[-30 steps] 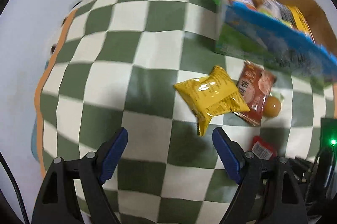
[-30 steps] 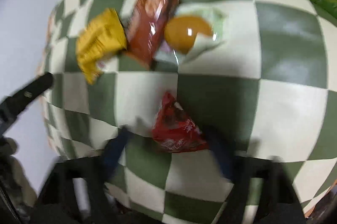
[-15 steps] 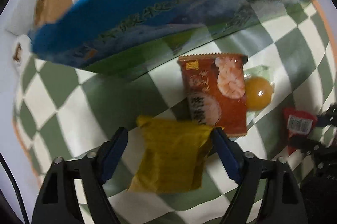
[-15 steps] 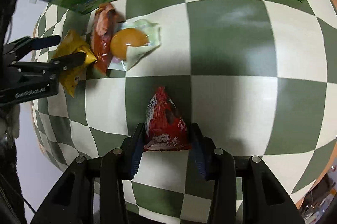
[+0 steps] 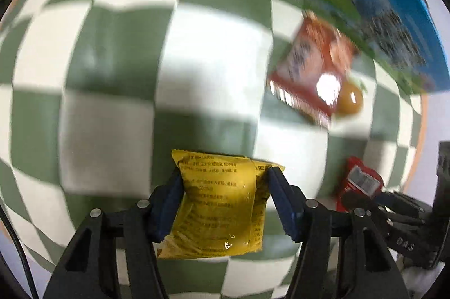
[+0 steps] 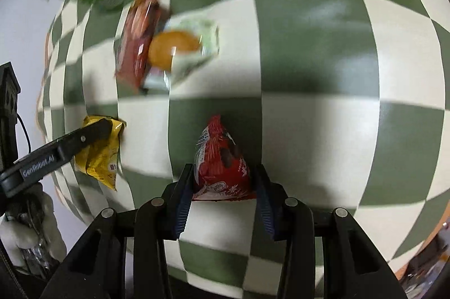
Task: Organize snacks
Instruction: 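Grasp the yellow packet with the left tool while the right tool grasps the red packet, then carry both packets into the box and open both tools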
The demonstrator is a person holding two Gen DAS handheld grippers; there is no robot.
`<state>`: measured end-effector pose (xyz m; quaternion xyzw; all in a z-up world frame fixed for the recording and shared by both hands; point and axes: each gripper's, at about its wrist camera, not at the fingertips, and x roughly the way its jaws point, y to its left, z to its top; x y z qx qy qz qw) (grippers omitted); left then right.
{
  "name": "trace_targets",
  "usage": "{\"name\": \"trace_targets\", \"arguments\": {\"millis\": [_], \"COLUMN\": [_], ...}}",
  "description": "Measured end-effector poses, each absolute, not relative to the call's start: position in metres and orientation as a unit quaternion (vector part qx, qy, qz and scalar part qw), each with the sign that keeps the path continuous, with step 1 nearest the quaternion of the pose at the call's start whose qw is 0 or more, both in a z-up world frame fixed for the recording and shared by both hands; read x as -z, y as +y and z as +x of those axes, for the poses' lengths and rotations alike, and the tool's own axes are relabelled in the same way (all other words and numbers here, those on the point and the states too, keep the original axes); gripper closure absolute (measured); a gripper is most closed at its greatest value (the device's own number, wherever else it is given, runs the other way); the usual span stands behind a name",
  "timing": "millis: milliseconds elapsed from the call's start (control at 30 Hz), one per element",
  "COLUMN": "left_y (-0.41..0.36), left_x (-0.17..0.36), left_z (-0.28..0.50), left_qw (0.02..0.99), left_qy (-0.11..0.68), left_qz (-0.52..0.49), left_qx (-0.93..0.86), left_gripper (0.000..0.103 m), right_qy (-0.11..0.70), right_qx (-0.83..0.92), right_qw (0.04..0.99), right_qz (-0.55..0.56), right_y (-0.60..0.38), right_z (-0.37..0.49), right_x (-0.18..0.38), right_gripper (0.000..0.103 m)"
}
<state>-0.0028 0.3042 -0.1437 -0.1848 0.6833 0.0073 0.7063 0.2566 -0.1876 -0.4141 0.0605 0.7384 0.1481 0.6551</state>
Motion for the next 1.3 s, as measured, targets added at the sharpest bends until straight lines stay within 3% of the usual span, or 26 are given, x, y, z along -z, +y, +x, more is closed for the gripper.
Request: {"name": "trace_targets", "arguments": {"millis": [167, 267, 467, 500, 533, 567, 667, 833, 1067, 1300], "left_y": [0.305, 0.304, 0.289, 0.277, 0.273, 0.262, 0.258, 0.264, 0.262, 0.246], "left_x": [0.158, 0.16, 0.162, 0.163, 0.161, 0.158, 0.152, 0.131, 0.044, -0.044], "left_z": [-0.016, -0.018, -0.019, -0.028, -0.032, -0.037, -0.047, -0.058, -0.046, 0.061], "left_qw": [0.696, 0.693, 0.698, 0.702, 0.709, 0.713, 0.722, 0.731, 0.769, 0.817], "left_qy": [0.692, 0.694, 0.701, 0.699, 0.697, 0.696, 0.689, 0.675, 0.619, 0.554], "left_qz": [-0.191, -0.186, -0.127, -0.116, -0.092, -0.069, -0.059, -0.098, -0.153, -0.137], "left_qx": [0.026, 0.049, 0.07, 0.068, 0.059, 0.049, 0.03, 0.007, 0.033, 0.084], "left_gripper": [0.033, 0.025, 0.024, 0.024, 0.031, 0.044, 0.053, 0.055, 0.055, 0.055], "right_qy": [0.747, 0.75, 0.746, 0.743, 0.74, 0.738, 0.729, 0.721, 0.684, 0.603], "right_qx": [-0.151, -0.149, -0.144, -0.143, -0.14, -0.133, -0.129, -0.136, -0.167, -0.168], "right_qw": [0.646, 0.642, 0.648, 0.652, 0.656, 0.661, 0.672, 0.678, 0.704, 0.771], "right_qz": [0.051, 0.06, 0.052, 0.049, 0.043, 0.031, 0.017, 0.036, 0.093, 0.118], "right_y": [-0.185, -0.186, -0.184, -0.185, -0.181, -0.178, -0.169, -0.178, -0.203, -0.239], "right_z": [0.243, 0.245, 0.244, 0.244, 0.242, 0.24, 0.235, 0.232, 0.247, 0.295], "right_x": [0.421, 0.423, 0.426, 0.425, 0.425, 0.424, 0.422, 0.41, 0.345, 0.243], "right_gripper": [0.057, 0.049, 0.045, 0.046, 0.047, 0.056, 0.059, 0.06, 0.06, 0.06]}}
